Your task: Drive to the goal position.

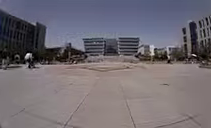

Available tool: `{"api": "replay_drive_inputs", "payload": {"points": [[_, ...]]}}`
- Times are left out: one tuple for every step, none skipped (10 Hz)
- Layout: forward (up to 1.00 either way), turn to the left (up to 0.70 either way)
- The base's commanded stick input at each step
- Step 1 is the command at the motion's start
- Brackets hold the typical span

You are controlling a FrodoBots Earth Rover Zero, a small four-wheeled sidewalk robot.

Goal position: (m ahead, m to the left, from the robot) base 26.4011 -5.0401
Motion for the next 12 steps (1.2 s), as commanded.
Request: {"api": "replay_drive_inputs", "payload": {"points": [[1.00,0.00],[1.00,0.00],[1.00,0.00],[1.00,0.00],[1.00,0.00],[1.00,0.00],[1.00,0.00],[1.00,0.00],[1.00,0.00],[1.00,0.00],[1.00,0.00],[1.00,0.00]]}}
